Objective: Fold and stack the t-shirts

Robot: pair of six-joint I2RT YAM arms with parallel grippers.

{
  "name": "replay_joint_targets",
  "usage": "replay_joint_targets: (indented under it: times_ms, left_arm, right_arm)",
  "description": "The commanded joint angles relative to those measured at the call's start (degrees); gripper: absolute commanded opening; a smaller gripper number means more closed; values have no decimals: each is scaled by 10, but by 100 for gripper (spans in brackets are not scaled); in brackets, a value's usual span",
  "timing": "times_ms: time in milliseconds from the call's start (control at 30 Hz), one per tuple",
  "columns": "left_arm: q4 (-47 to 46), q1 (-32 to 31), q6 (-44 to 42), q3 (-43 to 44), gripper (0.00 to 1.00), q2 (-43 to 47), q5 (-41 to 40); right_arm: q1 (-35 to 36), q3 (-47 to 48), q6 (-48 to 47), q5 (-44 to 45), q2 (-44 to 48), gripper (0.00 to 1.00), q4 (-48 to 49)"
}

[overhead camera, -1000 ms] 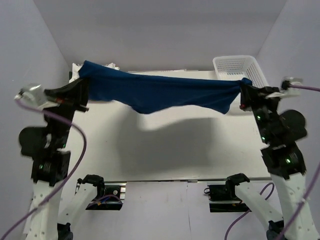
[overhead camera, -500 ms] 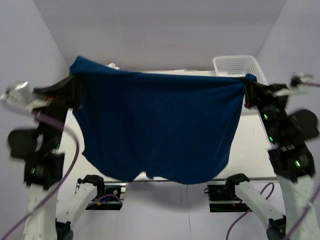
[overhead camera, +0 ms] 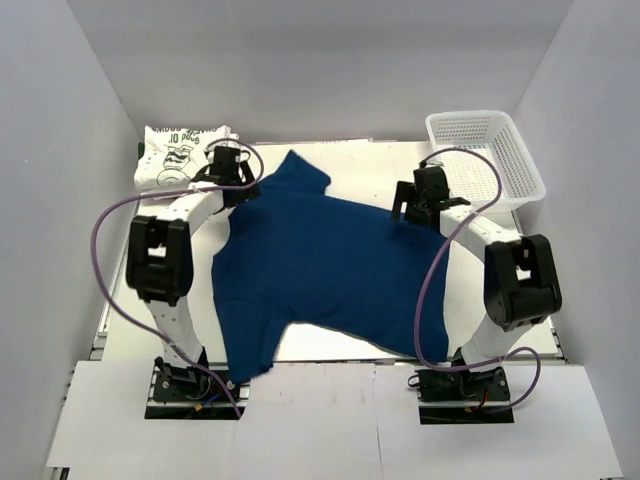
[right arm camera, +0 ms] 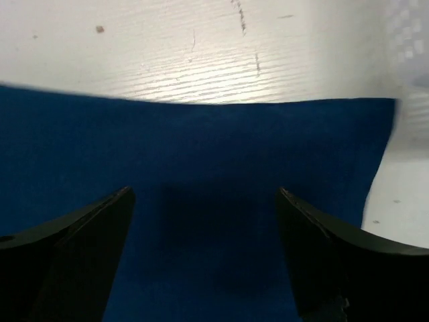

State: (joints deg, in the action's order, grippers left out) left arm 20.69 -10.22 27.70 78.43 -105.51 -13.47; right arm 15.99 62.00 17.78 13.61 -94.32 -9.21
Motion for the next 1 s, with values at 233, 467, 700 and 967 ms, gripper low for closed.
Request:
replay_joint_targets:
  times_ms: [233,467,700,967]
  left_arm:
    - [-14,-9,-7,-21,100,48,32]
    - [-46,-9,-22,-80,100,73,94]
    - [-60,-14,-40,-34,100,15,150]
    - [-40,-14,-19,35,100,-103,172]
  right_arm:
    - [2,-20,1,-39,43,90,56]
    - [8,-68,11,-69,67,90,17]
    - [12,-103,26,-81,36,90,21]
    - [16,-28,28,-54,-71,90,-10]
